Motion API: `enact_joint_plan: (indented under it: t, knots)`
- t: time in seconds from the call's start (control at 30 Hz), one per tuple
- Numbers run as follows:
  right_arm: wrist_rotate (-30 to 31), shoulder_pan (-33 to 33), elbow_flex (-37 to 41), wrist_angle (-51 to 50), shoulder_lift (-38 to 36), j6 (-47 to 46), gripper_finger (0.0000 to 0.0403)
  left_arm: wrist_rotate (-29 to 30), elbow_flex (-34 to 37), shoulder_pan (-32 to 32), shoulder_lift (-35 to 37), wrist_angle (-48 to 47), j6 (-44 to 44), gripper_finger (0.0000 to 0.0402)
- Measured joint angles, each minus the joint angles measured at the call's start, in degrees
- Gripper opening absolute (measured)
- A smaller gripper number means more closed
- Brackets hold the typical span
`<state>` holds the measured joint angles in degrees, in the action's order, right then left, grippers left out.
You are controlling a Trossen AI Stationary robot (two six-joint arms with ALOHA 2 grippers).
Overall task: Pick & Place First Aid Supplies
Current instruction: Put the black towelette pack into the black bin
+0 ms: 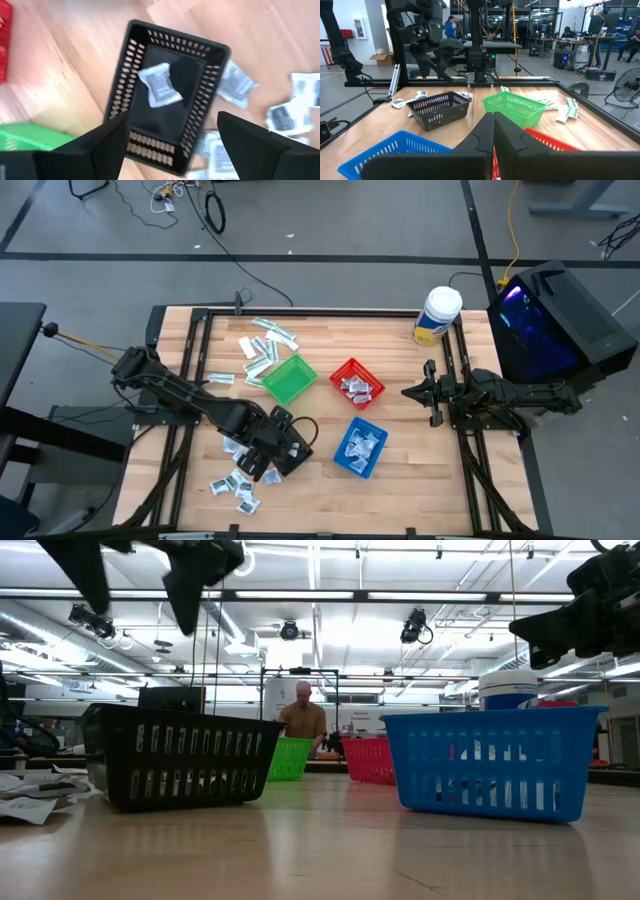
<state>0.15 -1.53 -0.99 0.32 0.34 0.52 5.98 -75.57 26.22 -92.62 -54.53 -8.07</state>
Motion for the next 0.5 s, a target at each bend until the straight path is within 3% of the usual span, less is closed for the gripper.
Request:
enact_joint_plan:
  t: [0.4, 0.5]
  knots:
    - [0.02, -0.01, 0.00, 0.00, 0.00, 0.01, 0.0013, -4.16, -2.86, 10.19, 0.02, -2.39, 2.30, 0.0307]
    - [0.02, -0.01, 0.00, 0.00, 0.00, 0.00, 0.0013, -4.50, -2.86, 12.29, 0.02, -2.38, 7.02, 0.0307]
